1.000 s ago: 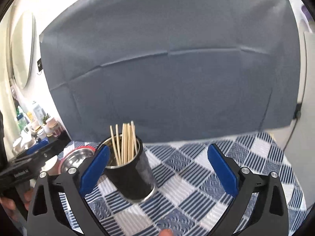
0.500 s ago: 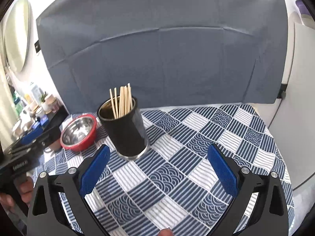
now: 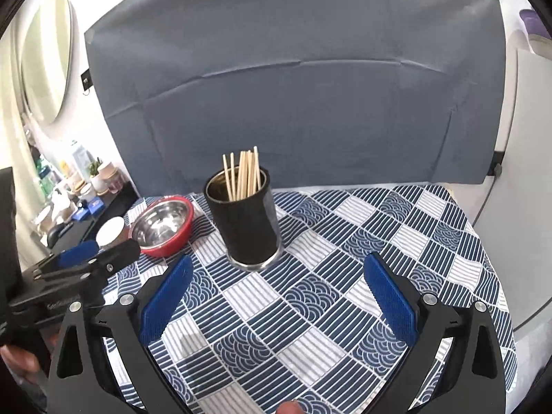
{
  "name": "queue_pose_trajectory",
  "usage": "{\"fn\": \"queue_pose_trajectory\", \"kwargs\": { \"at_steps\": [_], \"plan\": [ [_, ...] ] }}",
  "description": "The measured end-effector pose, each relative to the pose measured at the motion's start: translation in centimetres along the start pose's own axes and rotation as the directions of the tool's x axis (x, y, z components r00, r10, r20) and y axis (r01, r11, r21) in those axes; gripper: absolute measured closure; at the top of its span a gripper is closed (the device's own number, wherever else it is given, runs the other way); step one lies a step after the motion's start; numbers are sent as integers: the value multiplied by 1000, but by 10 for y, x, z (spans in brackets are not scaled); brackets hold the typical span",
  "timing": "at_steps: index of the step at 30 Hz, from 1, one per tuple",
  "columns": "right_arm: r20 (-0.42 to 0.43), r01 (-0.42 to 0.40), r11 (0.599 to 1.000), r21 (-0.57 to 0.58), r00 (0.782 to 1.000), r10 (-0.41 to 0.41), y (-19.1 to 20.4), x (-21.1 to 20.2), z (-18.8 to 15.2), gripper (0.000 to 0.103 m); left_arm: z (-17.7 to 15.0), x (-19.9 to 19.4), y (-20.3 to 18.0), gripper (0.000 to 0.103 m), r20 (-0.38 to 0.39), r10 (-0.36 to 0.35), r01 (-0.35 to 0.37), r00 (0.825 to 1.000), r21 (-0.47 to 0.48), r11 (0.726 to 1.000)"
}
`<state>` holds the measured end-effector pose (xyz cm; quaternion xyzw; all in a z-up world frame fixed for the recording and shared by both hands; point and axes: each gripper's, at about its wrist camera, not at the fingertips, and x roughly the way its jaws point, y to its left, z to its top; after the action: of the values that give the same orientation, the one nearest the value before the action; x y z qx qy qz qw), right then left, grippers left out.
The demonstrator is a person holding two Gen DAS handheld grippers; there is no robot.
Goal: Organize utensils
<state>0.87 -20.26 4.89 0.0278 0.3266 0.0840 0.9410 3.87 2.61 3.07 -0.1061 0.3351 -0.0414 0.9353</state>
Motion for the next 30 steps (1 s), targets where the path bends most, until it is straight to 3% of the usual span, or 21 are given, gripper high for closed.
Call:
{"fn": "queue_pose_trajectory", "kwargs": {
  "at_steps": [11, 30],
  "plan": [
    [-40, 63, 998, 16, 997, -63, -4, 7, -8, 8, -5, -8, -4, 6, 9, 59, -59, 998, 26, 998],
    [-72, 31, 1000, -1, 997, -31, 1, 13, -11, 8, -10, -8, -6, 6, -26, 63, -62, 998, 37, 997]
  ]
}}
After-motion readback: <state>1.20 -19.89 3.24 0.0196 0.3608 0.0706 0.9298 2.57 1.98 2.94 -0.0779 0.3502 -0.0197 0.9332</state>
